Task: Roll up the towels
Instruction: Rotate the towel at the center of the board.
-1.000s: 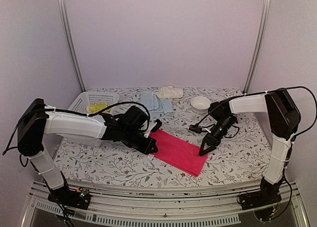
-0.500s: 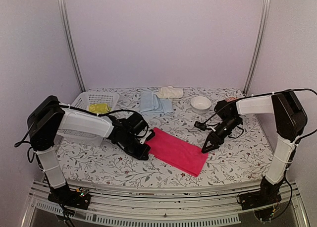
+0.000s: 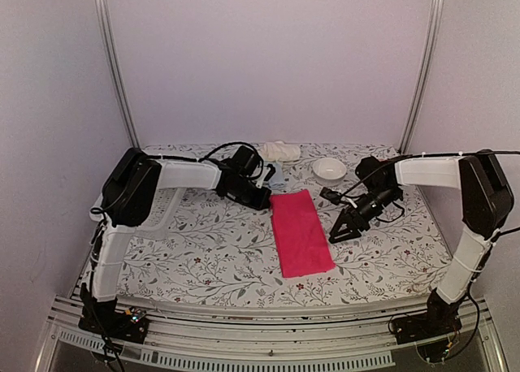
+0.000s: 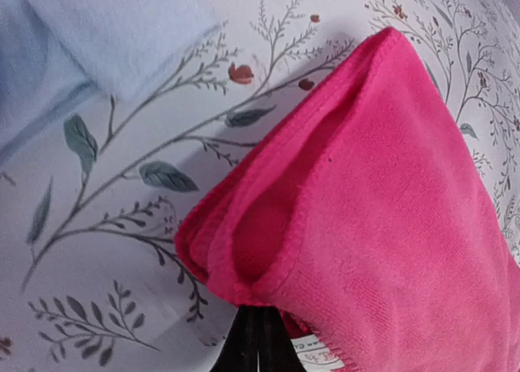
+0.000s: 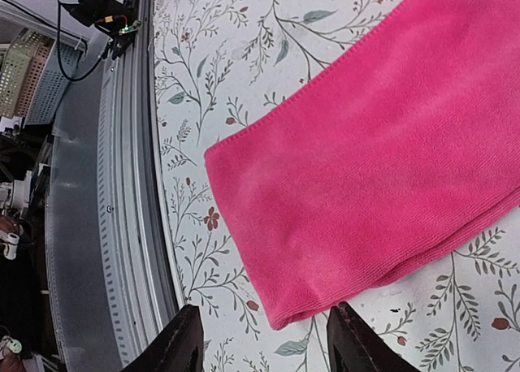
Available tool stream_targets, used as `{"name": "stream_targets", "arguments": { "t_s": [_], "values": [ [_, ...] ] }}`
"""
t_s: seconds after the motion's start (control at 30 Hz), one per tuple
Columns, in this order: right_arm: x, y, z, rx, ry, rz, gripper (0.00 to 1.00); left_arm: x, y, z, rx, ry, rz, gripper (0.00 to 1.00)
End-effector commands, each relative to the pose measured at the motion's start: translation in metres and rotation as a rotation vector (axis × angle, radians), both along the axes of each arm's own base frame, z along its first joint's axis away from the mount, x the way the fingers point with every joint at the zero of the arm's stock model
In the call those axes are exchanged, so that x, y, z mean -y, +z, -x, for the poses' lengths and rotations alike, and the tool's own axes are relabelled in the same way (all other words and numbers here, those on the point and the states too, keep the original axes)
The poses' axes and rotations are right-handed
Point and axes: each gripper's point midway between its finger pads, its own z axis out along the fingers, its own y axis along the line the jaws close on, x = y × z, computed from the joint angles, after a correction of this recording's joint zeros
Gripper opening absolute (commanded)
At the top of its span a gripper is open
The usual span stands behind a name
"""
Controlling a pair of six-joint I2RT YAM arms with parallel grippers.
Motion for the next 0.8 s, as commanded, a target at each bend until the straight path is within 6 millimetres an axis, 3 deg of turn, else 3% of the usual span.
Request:
{"name": "stream_targets", "arguments": {
  "t_s": [0.0,0.03,0.07,0.13,0.2,0.3,0.4,0.43,0.47,0.5,0.53,0.6,0.67,0.7,0.77],
  "values": [
    [-0.002,0.038,0.004,0.135,0.048,-0.101,0.54,-0.013,0.029,0.001,0.068,-0.017,-0.032,0.15],
    [0.000,0.039,0.004,0.179,0.050,-0.095,0.55,-0.015,0.043,0.010,0.106,-0.046,-0.015,0.23],
    [0.002,0.039,0.003,0.221,0.052,-0.086,0.55,-0.018,0.070,0.021,0.168,-0.077,0.020,0.29],
    [0.006,0.042,0.001,0.307,0.065,-0.080,0.55,-0.025,0.107,0.044,0.297,-0.125,0.062,0.36],
    [0.006,0.050,-0.001,0.389,0.077,-0.082,0.55,-0.025,0.132,0.072,0.418,-0.182,0.088,0.42],
    [0.004,0.068,-0.013,0.575,0.067,-0.056,0.57,-0.024,0.151,0.109,0.584,-0.235,0.058,0.52],
    [0.007,0.097,-0.045,0.773,-0.014,0.020,0.61,-0.030,0.179,0.129,0.760,-0.173,0.057,0.83],
    [0.011,0.107,-0.058,0.815,-0.059,0.052,0.70,-0.032,0.188,0.136,0.800,-0.175,0.100,0.96],
    [0.011,0.115,-0.070,0.850,-0.090,0.062,0.93,-0.033,0.199,0.142,0.841,-0.179,0.164,0.98],
    [0.010,0.121,-0.078,0.856,-0.123,0.054,1.00,-0.033,0.203,0.147,0.856,-0.195,0.207,0.99],
    [0.007,0.124,-0.080,0.824,-0.132,0.018,0.99,-0.031,0.201,0.150,0.854,-0.215,0.219,0.98],
    [-0.004,0.117,-0.068,0.744,-0.083,-0.051,0.99,-0.023,0.185,0.152,0.822,-0.263,0.192,0.96],
    [-0.012,0.097,-0.051,0.723,0.017,-0.055,0.99,-0.012,0.172,0.166,0.806,-0.351,0.195,0.89],
    [-0.014,0.088,-0.044,0.731,0.056,-0.047,0.97,-0.007,0.166,0.174,0.801,-0.400,0.205,0.83],
    [-0.017,0.075,-0.028,0.762,0.142,-0.044,0.83,0.000,0.151,0.188,0.763,-0.481,0.216,0.70]
  ]
}}
